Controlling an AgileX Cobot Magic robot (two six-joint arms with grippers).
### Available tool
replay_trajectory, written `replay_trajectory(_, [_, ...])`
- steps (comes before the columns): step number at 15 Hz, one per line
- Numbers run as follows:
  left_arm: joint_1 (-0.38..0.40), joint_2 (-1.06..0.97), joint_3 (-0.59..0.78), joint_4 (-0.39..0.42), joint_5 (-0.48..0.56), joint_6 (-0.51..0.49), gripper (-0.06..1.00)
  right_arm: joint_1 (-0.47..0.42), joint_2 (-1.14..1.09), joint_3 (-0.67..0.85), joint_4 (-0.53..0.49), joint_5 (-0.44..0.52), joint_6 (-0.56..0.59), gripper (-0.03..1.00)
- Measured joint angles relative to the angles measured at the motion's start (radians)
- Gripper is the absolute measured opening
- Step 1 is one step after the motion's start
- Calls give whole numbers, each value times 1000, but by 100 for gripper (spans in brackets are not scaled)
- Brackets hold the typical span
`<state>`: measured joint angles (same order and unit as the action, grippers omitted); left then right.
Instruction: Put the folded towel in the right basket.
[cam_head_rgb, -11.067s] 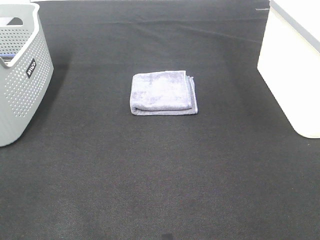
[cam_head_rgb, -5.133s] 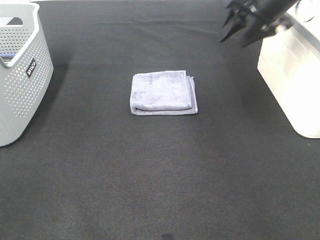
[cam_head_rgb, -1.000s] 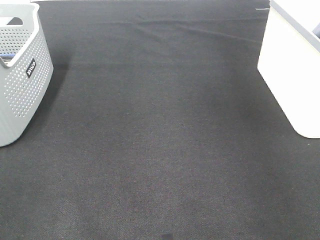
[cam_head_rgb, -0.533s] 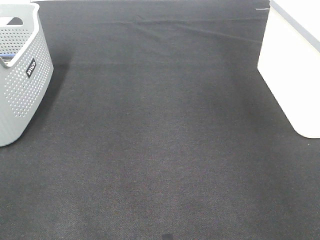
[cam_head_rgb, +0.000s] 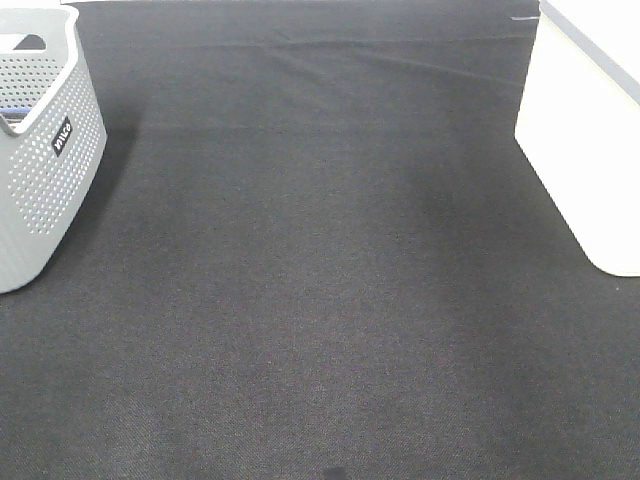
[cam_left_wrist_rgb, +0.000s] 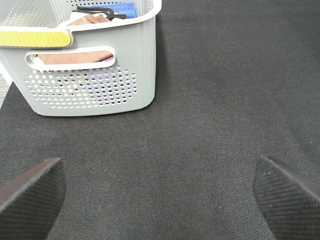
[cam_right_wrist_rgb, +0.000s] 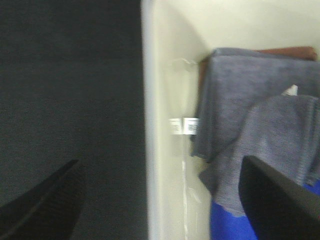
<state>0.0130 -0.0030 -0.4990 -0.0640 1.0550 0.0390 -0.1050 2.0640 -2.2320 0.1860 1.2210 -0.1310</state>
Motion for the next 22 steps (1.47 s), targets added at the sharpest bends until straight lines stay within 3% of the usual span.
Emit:
replay_trajectory(3, [0,0,0,0,0,0,97,77,-76,23,-35,0,26,79])
replay_trajectory(6, [0,0,0,0,0,0,97,82,-237,217,-57,0,40,79])
replay_trajectory(18, [0,0,0,0,0,0,97,81,-1136,1439,-68,-2,46,79])
replay_trajectory(22, [0,0,0,0,0,0,97,81,-1471,1669,-72,-8,46,79])
